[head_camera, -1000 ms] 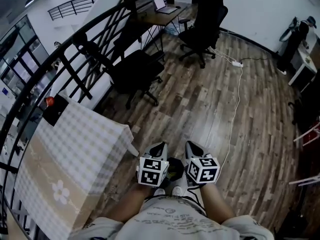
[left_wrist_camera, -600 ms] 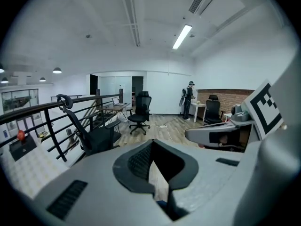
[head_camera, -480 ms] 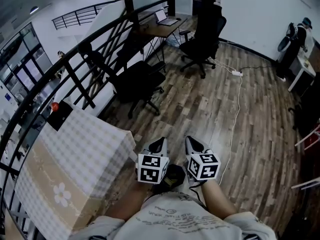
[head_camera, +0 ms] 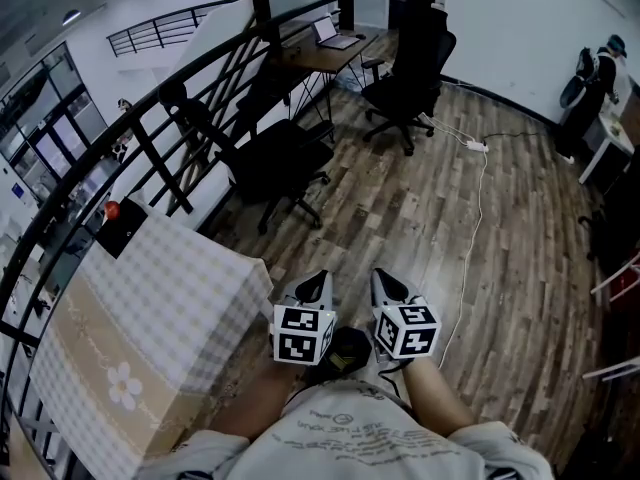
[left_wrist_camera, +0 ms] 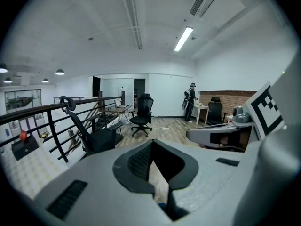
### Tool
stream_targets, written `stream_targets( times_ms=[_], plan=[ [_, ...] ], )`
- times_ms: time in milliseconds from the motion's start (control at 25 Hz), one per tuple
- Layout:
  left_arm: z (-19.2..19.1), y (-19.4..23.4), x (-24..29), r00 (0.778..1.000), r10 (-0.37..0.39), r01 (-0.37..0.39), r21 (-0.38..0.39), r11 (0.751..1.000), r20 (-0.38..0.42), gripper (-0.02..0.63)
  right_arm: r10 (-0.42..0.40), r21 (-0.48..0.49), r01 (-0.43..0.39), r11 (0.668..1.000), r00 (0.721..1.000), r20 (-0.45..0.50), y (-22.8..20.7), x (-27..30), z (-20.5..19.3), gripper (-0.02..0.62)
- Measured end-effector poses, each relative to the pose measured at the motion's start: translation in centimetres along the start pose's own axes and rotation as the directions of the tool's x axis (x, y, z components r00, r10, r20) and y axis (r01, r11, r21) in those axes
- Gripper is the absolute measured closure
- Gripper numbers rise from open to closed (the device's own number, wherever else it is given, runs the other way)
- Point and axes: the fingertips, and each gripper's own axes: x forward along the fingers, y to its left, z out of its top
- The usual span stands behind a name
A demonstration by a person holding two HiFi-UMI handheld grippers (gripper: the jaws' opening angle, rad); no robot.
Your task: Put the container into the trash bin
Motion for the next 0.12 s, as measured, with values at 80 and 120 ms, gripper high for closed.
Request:
stream_targets(
  times_ms=[80, 120],
  plan=[
    [-0.04, 0.73, 0.16, 1.000, 0.003, -0.003, -0.003, 1.000, 0.003, 0.601, 0.003, -0.004, -0.003, 1.000, 1.000, 0.001, 0.34, 0.67, 0.11, 0.594],
    [-0.08, 1.13, 0.25, 1.000, 0.005, -0.005, -0.005, 1.000, 0.005, 0.601, 0.004, -0.006, -0.004, 1.000, 1.000, 0.001, 0.53, 1.05, 0.14, 0.594]
  ],
)
